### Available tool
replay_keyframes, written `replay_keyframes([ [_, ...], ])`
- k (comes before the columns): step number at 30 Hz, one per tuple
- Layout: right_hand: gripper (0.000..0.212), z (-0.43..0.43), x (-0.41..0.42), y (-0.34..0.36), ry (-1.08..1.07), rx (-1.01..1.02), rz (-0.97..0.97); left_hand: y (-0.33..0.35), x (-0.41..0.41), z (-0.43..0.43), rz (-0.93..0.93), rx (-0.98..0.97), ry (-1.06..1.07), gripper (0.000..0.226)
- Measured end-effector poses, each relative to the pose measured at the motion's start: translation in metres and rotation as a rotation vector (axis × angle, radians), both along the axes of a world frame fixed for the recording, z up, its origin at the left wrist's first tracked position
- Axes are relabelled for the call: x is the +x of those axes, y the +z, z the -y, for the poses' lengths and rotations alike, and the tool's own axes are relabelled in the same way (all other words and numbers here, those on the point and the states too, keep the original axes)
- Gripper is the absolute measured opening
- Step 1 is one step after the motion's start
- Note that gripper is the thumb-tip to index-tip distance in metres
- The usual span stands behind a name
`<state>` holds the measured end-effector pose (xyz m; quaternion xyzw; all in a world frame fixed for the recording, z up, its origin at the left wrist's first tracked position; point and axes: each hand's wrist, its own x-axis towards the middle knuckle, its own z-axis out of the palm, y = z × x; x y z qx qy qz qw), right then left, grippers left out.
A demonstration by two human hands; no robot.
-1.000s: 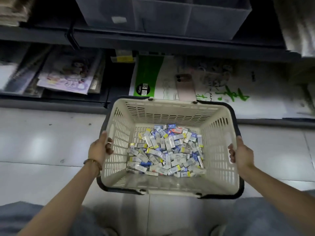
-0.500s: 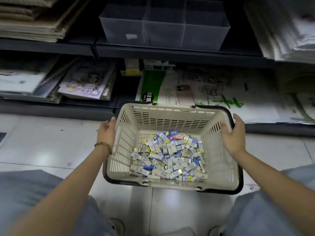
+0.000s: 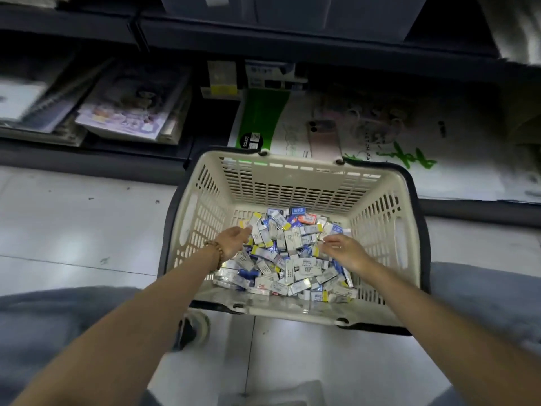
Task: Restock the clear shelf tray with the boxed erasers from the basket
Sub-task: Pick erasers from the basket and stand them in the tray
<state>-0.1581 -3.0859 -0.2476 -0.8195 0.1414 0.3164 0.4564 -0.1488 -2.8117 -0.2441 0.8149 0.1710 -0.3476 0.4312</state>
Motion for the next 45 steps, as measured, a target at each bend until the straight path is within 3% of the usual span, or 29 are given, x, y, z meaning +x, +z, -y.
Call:
replay_keyframes([
  [4,0.039,-0.003,0.01,-0.032,0.022,0.03,-0.064,-0.037,-0.005,0.003,-0.003,0.02,-0.015,0.052],
  [10,0.048,0.004,0.001,-0.058,0.188,0.039,-0.069,-0.065,-0.001,0.027,-0.041,-0.097,-0.071,0.033],
  [19,0.055,-0.001,-0.001,-0.071,0.496,-0.242,0.072,-0.071,0.006,0.054,0.053,-0.07,-0.334,0.037],
  [23,0.047,-0.001,-0.001,-0.074,0.444,-0.258,0.118,-0.075,0.002,0.054,0.129,-0.031,-0.397,0.038],
  [27,0.03,-0.008,-0.003,-0.075,0.122,-0.146,0.141,-0.078,-0.002,0.057,0.23,0.005,-0.383,0.035],
  [31,0.031,-0.022,0.012,-0.053,-0.051,0.094,0.155,-0.062,0.004,0.068,0.223,-0.154,-0.103,0.034],
  [33,0.025,-0.029,0.021,-0.036,0.036,0.175,0.142,-0.05,0.01,0.072,0.19,-0.272,0.125,0.023],
  [35,0.014,-0.029,0.027,-0.027,0.097,0.199,0.129,-0.041,0.015,0.069,0.172,-0.329,0.219,0.014],
  [38,0.015,-0.009,0.021,-0.034,0.143,0.063,0.077,-0.033,0.02,0.055,0.052,-0.379,0.254,0.014],
  [41,0.031,0.015,-0.003,-0.057,0.237,-0.153,-0.007,-0.032,0.021,0.043,-0.128,-0.593,0.488,0.02],
  [45,0.033,0.014,-0.016,-0.074,0.212,-0.221,0.107,-0.037,0.018,0.039,-0.186,-0.647,0.626,0.02],
])
